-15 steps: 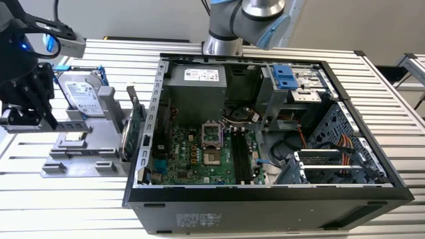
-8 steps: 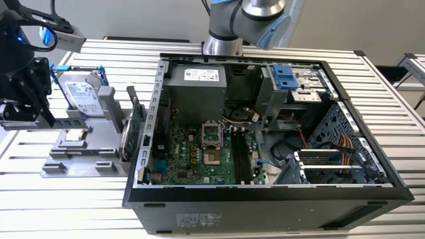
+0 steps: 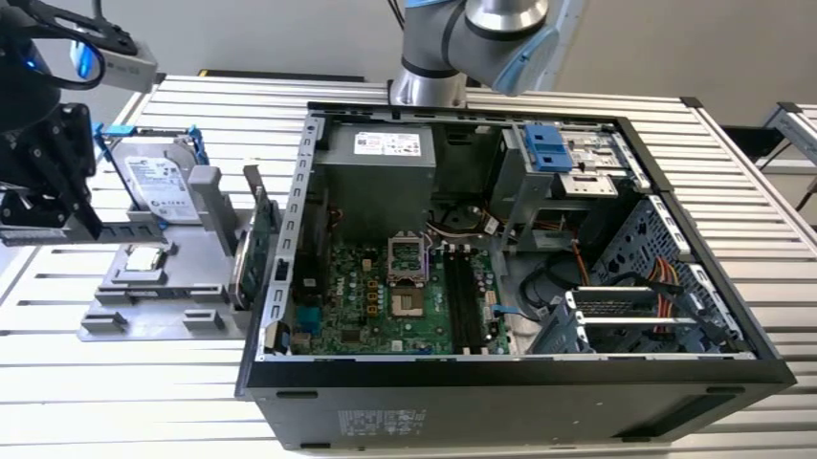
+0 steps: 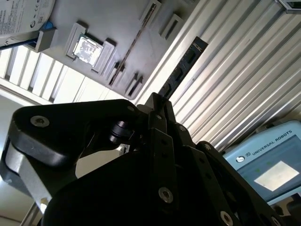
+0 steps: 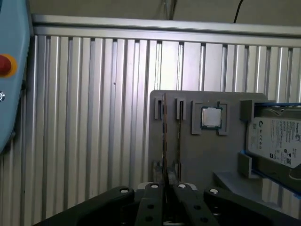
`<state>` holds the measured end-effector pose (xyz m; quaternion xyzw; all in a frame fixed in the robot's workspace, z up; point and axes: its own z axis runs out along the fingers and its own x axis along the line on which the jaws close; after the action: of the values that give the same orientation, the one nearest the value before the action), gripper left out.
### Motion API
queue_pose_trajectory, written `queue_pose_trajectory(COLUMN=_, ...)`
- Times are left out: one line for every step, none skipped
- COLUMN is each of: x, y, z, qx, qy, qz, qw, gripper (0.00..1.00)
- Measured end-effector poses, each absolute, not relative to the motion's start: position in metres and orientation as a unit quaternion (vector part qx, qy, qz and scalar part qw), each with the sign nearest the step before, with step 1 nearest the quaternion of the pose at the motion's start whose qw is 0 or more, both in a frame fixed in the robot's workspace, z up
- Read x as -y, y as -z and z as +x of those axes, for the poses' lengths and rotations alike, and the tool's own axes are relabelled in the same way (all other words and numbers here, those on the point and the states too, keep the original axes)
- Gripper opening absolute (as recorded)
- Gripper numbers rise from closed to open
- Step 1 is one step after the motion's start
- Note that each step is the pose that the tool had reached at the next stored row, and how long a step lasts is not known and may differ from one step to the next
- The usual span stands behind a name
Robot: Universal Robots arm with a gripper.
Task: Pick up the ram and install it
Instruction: 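Pick up the ram and move it above insertion slot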
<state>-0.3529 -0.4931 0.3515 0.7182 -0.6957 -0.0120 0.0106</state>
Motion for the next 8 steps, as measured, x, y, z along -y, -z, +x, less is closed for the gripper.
queue_pose_trajectory(x=0.4931, y=-0.3523, z=-0.3529, qx=0.696, qy=0.012, qz=0.718, qw=0.011, gripper=0.0)
queue_pose_trajectory(x=0.4931, y=-0.3532, z=-0.3529, qx=0.696, qy=0.012, qz=0.718, qw=0.011, gripper=0.0)
queue_pose_trajectory(x=0.4932, y=-0.354, z=-0.3527, qx=0.696, qy=0.012, qz=0.718, qw=0.011, gripper=0.0)
queue_pose_trajectory(x=0.4932, y=-0.3549, z=-0.3528, qx=0.696, qy=0.012, qz=0.718, qw=0.011, gripper=0.0)
queue_pose_trajectory(x=0.4932, y=-0.3558, z=-0.3528, qx=0.696, qy=0.012, qz=0.718, qw=0.011, gripper=0.0)
queue_pose_trajectory(x=0.4931, y=-0.3568, z=-0.3528, qx=0.696, qy=0.012, qz=0.718, qw=0.011, gripper=0.0)
queue_pose_trajectory(x=0.4931, y=-0.3577, z=-0.3528, qx=0.696, qy=0.012, qz=0.718, qw=0.011, gripper=0.0)
queue_pose_trajectory(x=0.4931, y=-0.3587, z=-0.3528, qx=0.696, qy=0.012, qz=0.718, qw=0.011, gripper=0.0)
